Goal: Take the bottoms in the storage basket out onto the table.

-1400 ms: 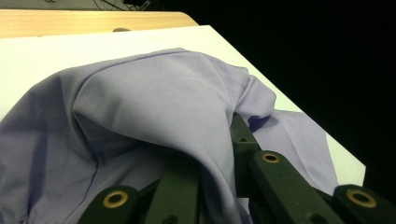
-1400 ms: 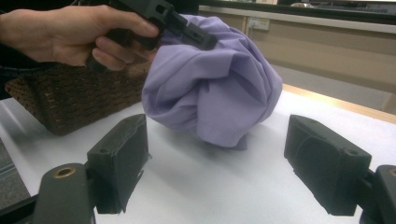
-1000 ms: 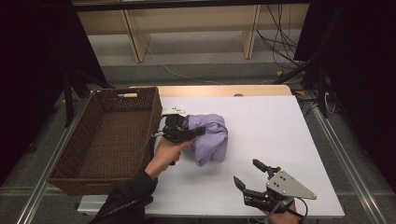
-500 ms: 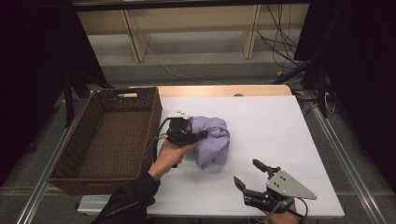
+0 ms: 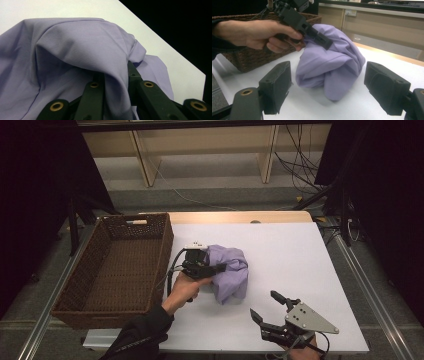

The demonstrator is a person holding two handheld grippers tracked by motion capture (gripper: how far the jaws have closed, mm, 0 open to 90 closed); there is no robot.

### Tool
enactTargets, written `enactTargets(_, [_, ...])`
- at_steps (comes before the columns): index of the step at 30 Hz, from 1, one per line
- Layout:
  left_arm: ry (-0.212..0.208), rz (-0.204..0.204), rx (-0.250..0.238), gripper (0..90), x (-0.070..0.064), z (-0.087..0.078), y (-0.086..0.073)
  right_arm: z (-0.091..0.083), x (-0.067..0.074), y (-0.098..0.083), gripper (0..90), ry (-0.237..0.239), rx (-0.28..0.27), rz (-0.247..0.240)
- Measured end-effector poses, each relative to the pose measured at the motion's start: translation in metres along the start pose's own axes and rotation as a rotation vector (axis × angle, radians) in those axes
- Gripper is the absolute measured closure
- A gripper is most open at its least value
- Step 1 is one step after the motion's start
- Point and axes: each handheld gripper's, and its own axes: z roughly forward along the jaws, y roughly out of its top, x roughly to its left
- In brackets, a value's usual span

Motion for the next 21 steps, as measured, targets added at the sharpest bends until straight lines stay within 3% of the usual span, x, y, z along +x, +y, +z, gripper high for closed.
enactTargets(21, [-0.013, 0.024, 0.052, 71.7, -0.006, 0.015, -0.009, 0.0, 0.0, 0.0, 22.5, 0.001, -0.001, 0.001])
